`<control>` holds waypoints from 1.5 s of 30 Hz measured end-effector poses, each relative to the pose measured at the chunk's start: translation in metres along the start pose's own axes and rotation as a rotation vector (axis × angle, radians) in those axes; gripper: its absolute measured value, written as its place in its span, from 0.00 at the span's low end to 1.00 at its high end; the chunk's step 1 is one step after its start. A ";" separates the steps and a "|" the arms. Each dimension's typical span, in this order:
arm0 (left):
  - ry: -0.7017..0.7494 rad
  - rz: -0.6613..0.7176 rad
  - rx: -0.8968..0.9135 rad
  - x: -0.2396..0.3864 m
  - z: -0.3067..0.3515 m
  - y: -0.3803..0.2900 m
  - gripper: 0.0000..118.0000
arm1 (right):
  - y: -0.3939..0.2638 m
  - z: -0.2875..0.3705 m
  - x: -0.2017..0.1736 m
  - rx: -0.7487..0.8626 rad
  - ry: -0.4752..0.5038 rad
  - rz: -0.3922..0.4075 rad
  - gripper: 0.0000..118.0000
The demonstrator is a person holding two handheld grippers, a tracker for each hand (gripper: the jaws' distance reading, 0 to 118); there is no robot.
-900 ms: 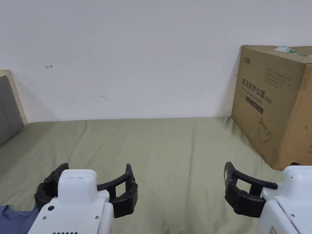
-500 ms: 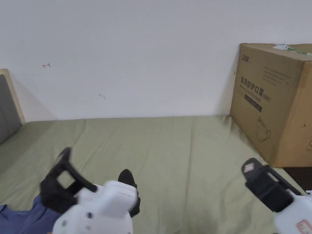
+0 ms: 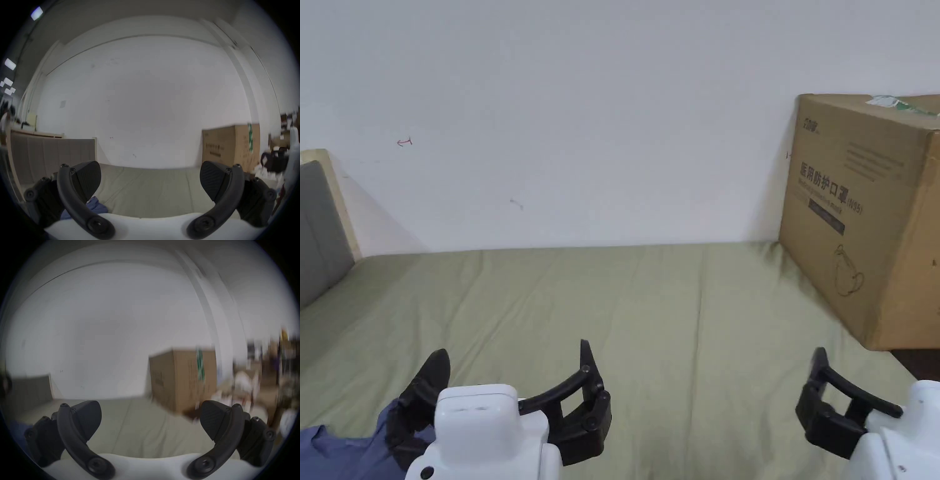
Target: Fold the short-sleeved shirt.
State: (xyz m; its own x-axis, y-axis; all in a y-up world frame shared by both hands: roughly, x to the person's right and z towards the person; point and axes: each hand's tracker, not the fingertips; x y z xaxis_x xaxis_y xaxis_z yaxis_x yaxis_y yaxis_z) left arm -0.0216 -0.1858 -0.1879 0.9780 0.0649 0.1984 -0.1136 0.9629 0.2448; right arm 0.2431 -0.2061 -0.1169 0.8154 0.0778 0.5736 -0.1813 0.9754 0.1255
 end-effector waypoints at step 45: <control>-0.096 -0.168 -0.234 0.004 -0.001 0.008 0.00 | 0.027 0.022 0.028 -0.183 0.328 -0.159 0.02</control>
State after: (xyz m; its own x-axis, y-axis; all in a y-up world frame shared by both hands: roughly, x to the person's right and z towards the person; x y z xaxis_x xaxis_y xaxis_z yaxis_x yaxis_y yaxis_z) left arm -0.0187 -0.1774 -0.1863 0.9573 -0.1152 0.2651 0.1032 0.9929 0.0586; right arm 0.2493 -0.1825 -0.0796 0.9628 -0.0442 0.2664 0.0379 0.9989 0.0286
